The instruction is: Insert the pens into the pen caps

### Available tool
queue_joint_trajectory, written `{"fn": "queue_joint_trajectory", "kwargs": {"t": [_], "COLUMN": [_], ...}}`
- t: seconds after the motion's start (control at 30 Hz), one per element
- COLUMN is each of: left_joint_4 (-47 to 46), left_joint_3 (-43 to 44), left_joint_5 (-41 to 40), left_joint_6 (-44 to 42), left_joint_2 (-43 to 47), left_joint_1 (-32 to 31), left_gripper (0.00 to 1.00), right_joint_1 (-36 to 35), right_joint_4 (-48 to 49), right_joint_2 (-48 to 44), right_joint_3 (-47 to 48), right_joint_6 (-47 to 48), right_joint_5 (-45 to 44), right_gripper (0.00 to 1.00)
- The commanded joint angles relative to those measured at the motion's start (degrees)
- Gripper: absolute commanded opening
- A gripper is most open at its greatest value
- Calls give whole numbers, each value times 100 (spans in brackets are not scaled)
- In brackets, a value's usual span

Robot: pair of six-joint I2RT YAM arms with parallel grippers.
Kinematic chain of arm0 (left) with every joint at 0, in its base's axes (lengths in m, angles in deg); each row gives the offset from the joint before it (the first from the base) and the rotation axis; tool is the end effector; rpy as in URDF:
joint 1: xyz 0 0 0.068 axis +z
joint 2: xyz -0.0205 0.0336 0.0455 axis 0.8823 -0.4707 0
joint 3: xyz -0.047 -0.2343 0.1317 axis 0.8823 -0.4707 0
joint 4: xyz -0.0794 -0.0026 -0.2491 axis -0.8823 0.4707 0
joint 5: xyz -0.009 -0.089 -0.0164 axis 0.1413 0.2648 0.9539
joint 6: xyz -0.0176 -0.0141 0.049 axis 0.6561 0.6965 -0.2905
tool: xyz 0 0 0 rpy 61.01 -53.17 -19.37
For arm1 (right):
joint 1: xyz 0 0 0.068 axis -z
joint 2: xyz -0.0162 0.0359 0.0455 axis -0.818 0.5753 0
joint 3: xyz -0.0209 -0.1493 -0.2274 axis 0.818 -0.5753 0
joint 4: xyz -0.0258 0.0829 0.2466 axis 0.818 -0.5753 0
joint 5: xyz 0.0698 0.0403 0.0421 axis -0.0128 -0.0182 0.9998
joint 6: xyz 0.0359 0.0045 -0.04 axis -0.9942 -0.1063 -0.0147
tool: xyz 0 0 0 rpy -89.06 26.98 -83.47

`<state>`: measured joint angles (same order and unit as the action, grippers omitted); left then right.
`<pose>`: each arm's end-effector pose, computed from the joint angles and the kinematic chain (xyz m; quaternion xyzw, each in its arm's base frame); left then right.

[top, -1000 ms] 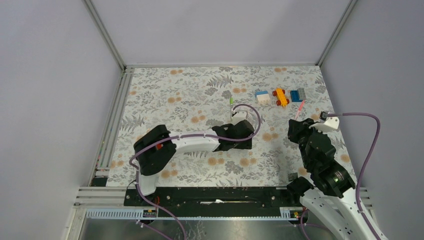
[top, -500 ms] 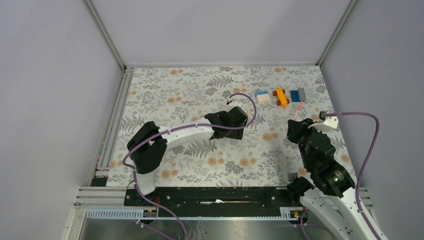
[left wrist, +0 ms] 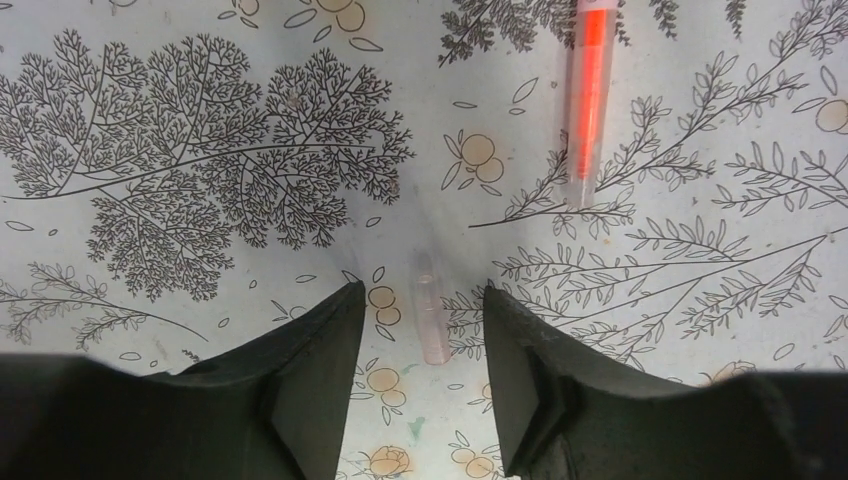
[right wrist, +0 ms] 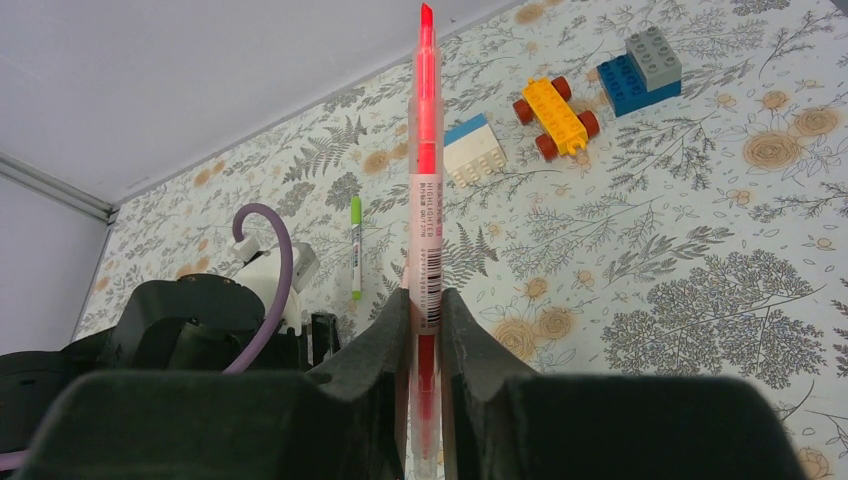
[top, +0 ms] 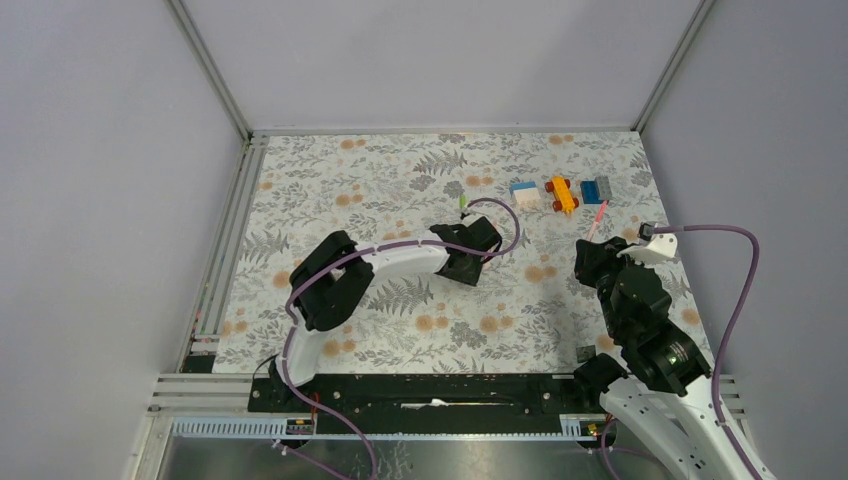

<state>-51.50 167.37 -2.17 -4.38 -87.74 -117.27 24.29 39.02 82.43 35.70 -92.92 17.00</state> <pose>0.2493 -0.3429 0.1644 0.1554 0.9563 -0.0402 0.2445 0.0926 0.0329 0.3352 0.1720 0.7197 0.1410 0.6576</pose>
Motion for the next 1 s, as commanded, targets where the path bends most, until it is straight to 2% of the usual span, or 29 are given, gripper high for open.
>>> {"fn": "queue_joint_trajectory", "kwargs": {"t": [0.0,0.23,0.67,0.97], "left_joint_4": [222,344,479,520], "left_joint_3": [314,295,318,201], "left_joint_5": [38,54,287,481], "left_joint_6": [25,92,114,100], "left_joint_2": [-42,-114,-290,-386], "left_joint_1": [7,7,11,13], "left_gripper": [51,37,32,16], "right_joint_1": [26,19,20,18], "right_joint_4": [31,41,30,5], "right_joint_2": [-43,5,-71,37], "right_joint_3": [118,92,97,119], "right_joint_6": [-6,-48,-49,-101], "right_joint_5": [41,57,57,79], "right_gripper": [0,0,0,0]}}
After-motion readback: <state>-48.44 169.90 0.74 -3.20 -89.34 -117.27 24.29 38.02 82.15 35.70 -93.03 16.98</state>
